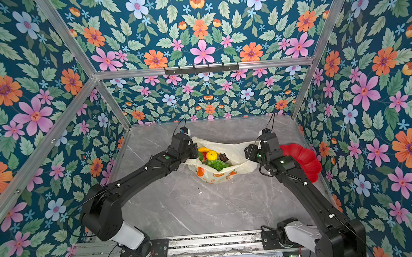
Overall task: Take fruits out of the plastic bag
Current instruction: Spread open the plastic bag at the center of the table.
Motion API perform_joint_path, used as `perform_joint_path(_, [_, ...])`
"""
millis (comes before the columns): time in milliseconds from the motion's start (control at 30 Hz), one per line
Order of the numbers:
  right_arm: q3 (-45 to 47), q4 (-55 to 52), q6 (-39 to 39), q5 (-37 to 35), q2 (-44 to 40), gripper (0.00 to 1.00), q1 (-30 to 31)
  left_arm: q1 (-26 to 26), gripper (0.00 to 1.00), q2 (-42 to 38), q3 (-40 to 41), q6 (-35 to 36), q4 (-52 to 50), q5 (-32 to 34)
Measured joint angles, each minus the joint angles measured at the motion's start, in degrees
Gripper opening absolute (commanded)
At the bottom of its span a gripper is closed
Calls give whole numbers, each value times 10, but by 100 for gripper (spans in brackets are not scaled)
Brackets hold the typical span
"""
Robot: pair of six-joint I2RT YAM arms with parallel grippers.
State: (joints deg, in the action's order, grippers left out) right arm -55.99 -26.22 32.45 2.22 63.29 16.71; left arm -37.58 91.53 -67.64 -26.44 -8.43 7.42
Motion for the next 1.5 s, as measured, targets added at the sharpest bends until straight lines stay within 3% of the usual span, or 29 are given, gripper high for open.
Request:
perform_joint_path(167, [-42, -107, -31, -78, -21, 89, 13, -15, 0, 7, -16, 6, -31, 37])
perform_joint_path(467, [-181, -250, -80, -233, 13, 94, 172, -33, 0, 16, -34, 7, -56, 74])
perform_joint_path(600, [-205, -256, -89, -237, 97, 94, 208, -37, 0, 14, -35, 6, -58, 76])
perform_joint_path(1000, [-239, -218, -88, -203, 286, 94, 211, -39, 0, -21, 8, -5, -40, 61])
perform_joint_path(1333, [-251, -209, -84, -224, 383, 85, 211, -38, 0, -41, 37, -7, -13, 40])
perform_joint_path(1433, [-257, -205, -83, -240, 405, 75, 209, -35, 0, -52, 50, -9, -1, 30])
perform_joint_path(1500, [-261, -203, -80, -249, 415, 60, 205, -31, 0, -58, 57, -13, 5, 21])
